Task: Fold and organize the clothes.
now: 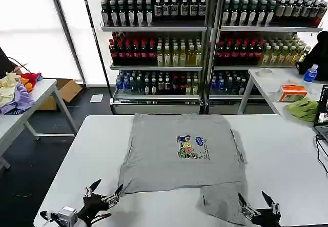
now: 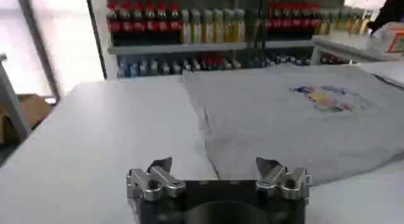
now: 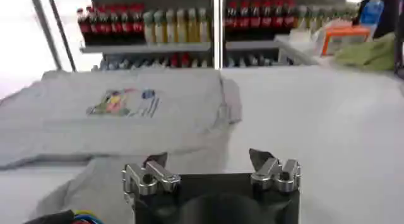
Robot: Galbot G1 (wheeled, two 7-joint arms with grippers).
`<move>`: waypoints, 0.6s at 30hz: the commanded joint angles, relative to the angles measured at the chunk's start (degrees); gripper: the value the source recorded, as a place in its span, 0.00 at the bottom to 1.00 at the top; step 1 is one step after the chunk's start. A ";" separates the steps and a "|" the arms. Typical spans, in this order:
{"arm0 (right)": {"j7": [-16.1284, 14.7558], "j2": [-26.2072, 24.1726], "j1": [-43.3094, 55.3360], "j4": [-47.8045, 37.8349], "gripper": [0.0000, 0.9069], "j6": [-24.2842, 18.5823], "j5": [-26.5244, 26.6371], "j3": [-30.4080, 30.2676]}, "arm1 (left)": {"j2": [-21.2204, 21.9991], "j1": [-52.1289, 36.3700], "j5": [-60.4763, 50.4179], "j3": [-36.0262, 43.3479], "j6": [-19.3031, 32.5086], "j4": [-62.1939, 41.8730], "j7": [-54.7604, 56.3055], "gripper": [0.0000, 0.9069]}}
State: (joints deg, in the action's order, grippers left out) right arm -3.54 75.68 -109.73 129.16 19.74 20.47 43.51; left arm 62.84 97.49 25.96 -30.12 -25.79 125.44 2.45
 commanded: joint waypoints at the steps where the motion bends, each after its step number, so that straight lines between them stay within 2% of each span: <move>1: 5.37 0.04 -2.64 2.77 1.00 7.67 -1.30 -5.58 | -1.48 -2.84 7.24 4.59 -7.29 -1.30 6.66 1.00; 8: 7.12 0.78 -2.40 1.77 1.00 7.33 -0.49 -6.80 | -0.99 -6.08 7.25 6.68 -7.30 -2.45 6.94 1.00; 9: 7.42 0.75 -2.37 1.62 0.79 7.28 -0.51 -6.98 | -0.92 -6.53 7.24 7.02 -7.31 -2.74 7.00 1.00; 10: 8.06 0.78 -2.11 1.07 0.03 7.19 -0.48 -7.43 | -0.87 -7.01 7.22 7.29 -7.30 -3.13 7.04 1.00; 11: 8.11 0.85 -2.01 0.75 0.00 6.96 -0.46 -7.61 | -0.86 -7.29 7.28 7.53 -7.30 -3.42 6.95 1.00; 14: 8.27 1.24 -1.42 -0.02 0.00 6.49 -0.41 -8.76 | -0.88 -7.80 7.29 8.03 -7.30 -3.93 6.55 1.00; 17: 8.22 1.71 -1.35 -0.11 0.00 6.02 -0.62 -10.21 | -0.83 -7.98 7.21 8.57 -7.28 -4.08 6.49 0.50; 18: 8.30 1.90 -1.40 -0.11 0.00 5.89 -0.66 -10.70 | -0.87 -7.97 7.16 8.77 -7.29 -4.09 6.49 0.44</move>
State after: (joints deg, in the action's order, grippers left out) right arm 2.98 76.88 -111.02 129.82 24.79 19.93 36.83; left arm 62.22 91.44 31.76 -23.62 -31.45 122.36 7.99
